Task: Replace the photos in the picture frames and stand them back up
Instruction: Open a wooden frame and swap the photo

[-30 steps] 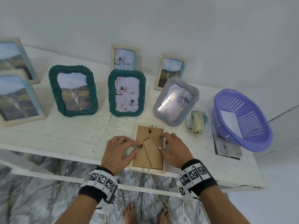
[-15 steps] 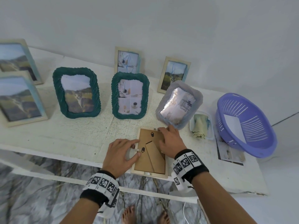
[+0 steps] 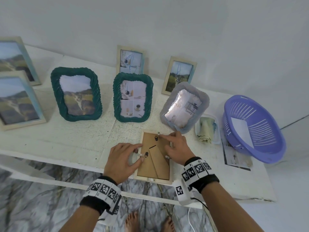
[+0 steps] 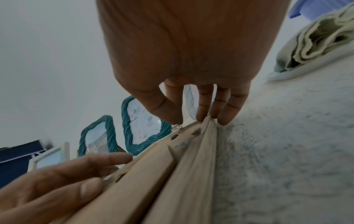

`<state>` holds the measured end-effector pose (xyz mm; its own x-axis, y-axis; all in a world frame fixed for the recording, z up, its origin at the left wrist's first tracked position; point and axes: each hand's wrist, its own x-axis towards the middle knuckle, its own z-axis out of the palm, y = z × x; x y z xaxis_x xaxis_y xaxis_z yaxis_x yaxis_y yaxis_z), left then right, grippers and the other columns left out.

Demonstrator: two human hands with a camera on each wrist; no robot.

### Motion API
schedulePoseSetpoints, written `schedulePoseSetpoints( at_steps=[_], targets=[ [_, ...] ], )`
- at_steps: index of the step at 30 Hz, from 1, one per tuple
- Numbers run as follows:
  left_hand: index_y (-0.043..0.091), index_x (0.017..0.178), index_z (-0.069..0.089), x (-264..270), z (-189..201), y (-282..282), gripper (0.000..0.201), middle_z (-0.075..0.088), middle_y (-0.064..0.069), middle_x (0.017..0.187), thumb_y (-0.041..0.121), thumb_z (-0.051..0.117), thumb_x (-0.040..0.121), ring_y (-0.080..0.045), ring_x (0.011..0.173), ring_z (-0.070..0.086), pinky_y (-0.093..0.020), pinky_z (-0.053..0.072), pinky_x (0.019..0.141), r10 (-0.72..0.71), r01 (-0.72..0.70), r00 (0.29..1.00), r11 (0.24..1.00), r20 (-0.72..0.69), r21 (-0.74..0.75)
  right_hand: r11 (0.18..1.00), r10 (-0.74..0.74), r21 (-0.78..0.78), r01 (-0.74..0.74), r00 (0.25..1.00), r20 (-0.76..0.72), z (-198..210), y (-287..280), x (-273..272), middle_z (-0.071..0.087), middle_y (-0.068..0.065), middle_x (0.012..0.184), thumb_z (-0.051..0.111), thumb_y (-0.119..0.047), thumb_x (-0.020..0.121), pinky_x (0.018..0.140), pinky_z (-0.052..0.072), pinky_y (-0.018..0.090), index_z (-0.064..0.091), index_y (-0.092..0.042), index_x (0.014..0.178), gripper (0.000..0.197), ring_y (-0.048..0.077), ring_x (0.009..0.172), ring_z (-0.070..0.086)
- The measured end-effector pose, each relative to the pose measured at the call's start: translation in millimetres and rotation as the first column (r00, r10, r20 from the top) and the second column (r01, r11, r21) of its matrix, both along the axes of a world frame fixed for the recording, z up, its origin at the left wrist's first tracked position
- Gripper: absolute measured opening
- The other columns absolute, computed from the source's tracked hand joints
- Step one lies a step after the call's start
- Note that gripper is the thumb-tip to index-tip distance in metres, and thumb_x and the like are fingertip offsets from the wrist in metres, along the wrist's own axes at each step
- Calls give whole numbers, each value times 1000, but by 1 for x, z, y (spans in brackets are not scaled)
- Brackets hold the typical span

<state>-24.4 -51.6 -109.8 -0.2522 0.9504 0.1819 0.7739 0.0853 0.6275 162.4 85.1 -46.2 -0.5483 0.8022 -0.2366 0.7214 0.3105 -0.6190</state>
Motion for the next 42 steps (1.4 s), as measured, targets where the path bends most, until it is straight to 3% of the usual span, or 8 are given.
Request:
schedulePoseSetpoints(
  at_steps=[4,8,14,19,22,27,37,42],
  targets=[
    [42,125,57,0,-1,0,45,56,25,95,61,50,84,-1,103,43,-22,26,89,7,-7,1000,1000,3,-11,999,-38,23,39,998,-49,6,-21,8,36,3,135,56,-33,89,107,34,42,35,-34,145,60,24,122,35],
    [43,125,56,0,0,0,46,55,26,95,61,50,83,-2,102,43,-22,25,89,9,-8,1000,1000,4,-12,1000,20,-25,-19,999,50,9,-63,24,2,0,160,63,-50,84,112,26,43,10,-43,149,84,22,144,11],
    [40,126,57,0,2,-1,48,57,22,97,60,48,84,-4,101,43,-21,23,86,0,0,1000,1000,-7,-8,998,36,46,-41,995,94,-14,-94,26,-4,13,160,63,-66,75,117,14,41,-4,-43,150,104,27,147,-2],
    [39,127,56,1,1,-1,47,56,22,97,59,47,85,-6,102,44,-22,25,88,-8,8,1000,1000,-10,-7,993,8,114,-17,996,85,-27,-97,23,-8,14,160,38,-80,70,117,8,40,-1,-44,150,97,28,147,-5],
    [38,128,56,1,2,-2,48,57,20,99,58,47,85,-6,102,43,-23,25,88,-15,15,1000,1000,-11,-1,997,-15,77,11,999,51,-28,-98,23,-13,7,160,39,-78,71,117,7,43,-1,-49,149,93,23,147,-9],
    [39,128,56,1,4,-2,47,56,21,98,57,47,86,-6,101,43,-23,25,87,-19,19,1000,1000,-3,0,989,-100,114,98,995,12,-31,-103,13,-9,3,160,54,-53,87,117,8,41,7,-48,149,78,20,147,-5],
    [35,130,54,2,6,-2,54,56,24,97,61,48,83,-4,99,45,-22,24,87,-1,1,999,1000,40,-8,985,-149,87,149,989,-6,-27,-102,10,3,8,160,47,-50,81,117,13,42,18,-40,150,75,22,146,3],
    [31,132,53,4,5,-2,56,58,18,104,59,47,84,-10,104,44,-28,31,90,11,-11,1000,1000,15,-20,983,-147,101,156,985,-90,-19,-98,18,17,9,157,52,-39,89,113,18,35,31,-32,147,62,20,140,13]
  ],
)
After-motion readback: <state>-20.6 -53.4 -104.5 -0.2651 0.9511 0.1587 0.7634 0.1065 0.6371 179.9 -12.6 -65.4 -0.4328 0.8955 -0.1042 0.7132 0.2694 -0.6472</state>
